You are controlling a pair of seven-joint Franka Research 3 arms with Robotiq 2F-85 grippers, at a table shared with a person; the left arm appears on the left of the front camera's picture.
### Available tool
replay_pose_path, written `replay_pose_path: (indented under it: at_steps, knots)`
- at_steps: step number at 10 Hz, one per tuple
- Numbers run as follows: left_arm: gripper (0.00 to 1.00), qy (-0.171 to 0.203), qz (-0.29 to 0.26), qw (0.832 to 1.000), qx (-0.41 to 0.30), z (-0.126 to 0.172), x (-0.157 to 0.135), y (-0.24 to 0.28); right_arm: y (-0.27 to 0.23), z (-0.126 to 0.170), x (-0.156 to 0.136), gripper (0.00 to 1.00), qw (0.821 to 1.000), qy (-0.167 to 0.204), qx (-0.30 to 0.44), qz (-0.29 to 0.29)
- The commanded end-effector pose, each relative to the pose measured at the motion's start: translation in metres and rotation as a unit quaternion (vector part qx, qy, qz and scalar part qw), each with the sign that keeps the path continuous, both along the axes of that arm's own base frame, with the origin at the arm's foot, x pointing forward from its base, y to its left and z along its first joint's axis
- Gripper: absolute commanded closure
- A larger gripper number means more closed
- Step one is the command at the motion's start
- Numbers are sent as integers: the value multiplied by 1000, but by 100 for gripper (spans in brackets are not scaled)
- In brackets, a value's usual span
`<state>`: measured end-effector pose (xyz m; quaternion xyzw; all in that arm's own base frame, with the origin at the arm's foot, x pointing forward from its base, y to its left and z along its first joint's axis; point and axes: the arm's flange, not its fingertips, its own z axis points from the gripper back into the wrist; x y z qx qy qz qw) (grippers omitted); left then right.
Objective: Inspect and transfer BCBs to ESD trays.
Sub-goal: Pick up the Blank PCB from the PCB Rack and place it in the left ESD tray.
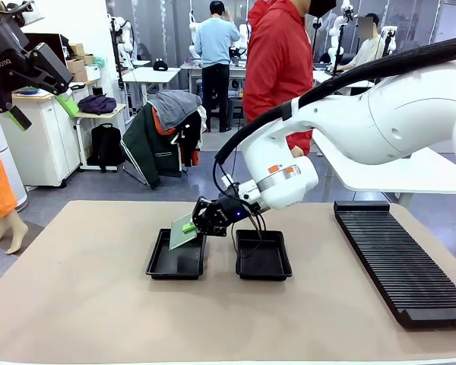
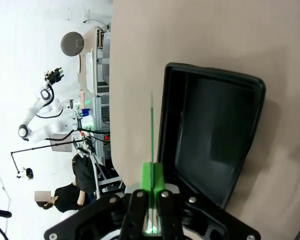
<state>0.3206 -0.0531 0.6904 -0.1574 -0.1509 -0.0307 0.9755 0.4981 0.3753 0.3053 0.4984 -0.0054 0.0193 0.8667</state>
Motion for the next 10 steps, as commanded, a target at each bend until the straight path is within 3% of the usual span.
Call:
replay_pose_path:
  at_steps: [1, 5, 10]
  knots:
    - [0, 1, 1, 1000, -1, -2, 0, 1, 15, -2, -1, 98, 1000, 8, -19, -11]
    - [0, 1, 1, 1000, -1, -2, 0, 1, 28, -14, -15, 98, 998, 6, -52, -30]
    - [0, 1, 1, 1000, -1, -2, 0, 1, 46, -21, -13, 98, 994, 17, -91, -58]
